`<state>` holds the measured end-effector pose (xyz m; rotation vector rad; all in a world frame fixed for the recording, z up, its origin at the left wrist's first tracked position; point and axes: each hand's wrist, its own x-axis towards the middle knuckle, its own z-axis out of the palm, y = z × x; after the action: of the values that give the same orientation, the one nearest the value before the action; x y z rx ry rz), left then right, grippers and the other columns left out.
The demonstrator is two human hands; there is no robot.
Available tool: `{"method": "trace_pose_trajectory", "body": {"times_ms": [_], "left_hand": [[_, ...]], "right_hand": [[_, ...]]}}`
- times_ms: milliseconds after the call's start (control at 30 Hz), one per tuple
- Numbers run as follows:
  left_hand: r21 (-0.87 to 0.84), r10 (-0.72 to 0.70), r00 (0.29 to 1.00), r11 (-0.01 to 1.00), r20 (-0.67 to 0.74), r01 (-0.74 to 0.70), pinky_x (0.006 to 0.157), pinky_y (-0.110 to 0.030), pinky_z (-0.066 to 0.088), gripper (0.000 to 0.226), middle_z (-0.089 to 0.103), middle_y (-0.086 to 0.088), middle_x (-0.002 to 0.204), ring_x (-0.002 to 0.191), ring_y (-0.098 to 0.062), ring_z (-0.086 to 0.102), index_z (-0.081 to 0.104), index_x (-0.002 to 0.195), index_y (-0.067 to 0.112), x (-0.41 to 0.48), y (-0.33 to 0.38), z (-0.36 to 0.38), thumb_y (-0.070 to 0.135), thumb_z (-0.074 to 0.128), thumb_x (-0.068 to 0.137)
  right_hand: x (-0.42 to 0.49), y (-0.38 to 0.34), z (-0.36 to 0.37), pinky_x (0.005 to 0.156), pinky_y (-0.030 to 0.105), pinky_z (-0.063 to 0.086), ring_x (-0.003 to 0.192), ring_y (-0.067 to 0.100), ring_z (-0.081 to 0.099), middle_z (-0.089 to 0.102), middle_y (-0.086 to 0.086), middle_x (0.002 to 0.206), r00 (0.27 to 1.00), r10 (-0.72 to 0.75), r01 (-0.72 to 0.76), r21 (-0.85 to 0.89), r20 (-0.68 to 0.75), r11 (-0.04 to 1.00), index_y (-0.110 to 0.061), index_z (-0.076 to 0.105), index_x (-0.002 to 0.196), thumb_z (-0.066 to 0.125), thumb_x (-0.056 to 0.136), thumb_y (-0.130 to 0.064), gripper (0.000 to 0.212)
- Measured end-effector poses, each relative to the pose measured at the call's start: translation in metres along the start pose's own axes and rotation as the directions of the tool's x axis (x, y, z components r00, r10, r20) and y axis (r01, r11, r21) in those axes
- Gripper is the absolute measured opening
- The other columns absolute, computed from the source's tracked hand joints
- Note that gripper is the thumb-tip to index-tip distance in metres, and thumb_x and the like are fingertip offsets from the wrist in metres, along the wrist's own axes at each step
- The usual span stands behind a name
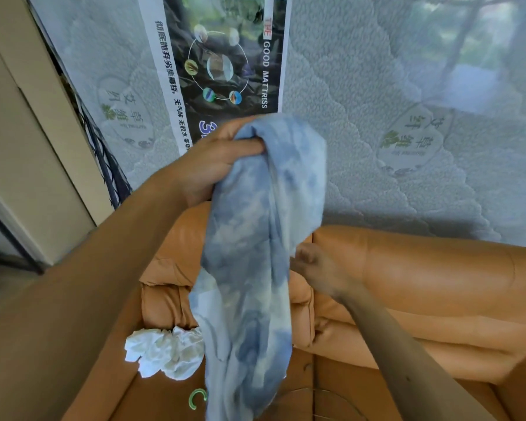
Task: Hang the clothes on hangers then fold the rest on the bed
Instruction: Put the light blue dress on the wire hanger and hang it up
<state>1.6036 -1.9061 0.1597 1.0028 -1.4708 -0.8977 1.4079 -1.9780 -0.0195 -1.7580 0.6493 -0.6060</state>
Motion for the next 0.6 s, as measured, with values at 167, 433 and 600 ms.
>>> {"method": "trace_pose_trajectory", "body": {"times_ms": [167,433,600], "left_hand": [[0.115,-0.034,0.960,0.991,-0.277,0.068,0.078,-0.026,0.057,0.019,0.077,0.008,0.087,0.085,-0.008,0.073,0.069,0.102,0.018,-0.007,-0.004,-0.053,0.007,0.054,0.099],[0.361,-0.079,0.811,0.867,-0.580,0.342,0.058,-0.011,0.042,0.025,0.054,0.000,0.110,0.080,-0.008,0.052,0.056,0.127,0.018,-0.020,-0.050,-0.074,0.023,0.056,0.102],[0.377,-0.113,0.901,0.881,-0.419,0.286,0.067,-0.017,0.047,0.025,0.064,0.001,0.107,0.085,-0.008,0.058,0.060,0.117,0.020,-0.068,-0.084,0.000,0.033,0.064,0.096]], "right_hand": [[0.001,0.001,-0.009,0.088,0.036,0.057,0.102,0.023,0.072,0.076,0.012,0.109,0.987,0.093,-0.067,0.194,-0.130,0.979,-0.005,0.072,0.113,0.048,0.106,-0.019,0.029],[0.021,-0.060,-0.011,0.070,0.030,0.053,0.075,0.017,0.067,0.071,0.014,0.085,0.935,0.055,0.044,0.269,-0.351,0.962,-0.004,0.069,0.095,0.050,0.105,-0.009,0.022],[0.032,-0.100,0.008,0.056,0.024,0.047,0.058,0.009,0.056,0.059,0.000,0.063,0.914,0.087,0.073,0.370,-0.397,0.926,-0.014,0.057,0.075,0.050,0.104,-0.008,0.031]]}}
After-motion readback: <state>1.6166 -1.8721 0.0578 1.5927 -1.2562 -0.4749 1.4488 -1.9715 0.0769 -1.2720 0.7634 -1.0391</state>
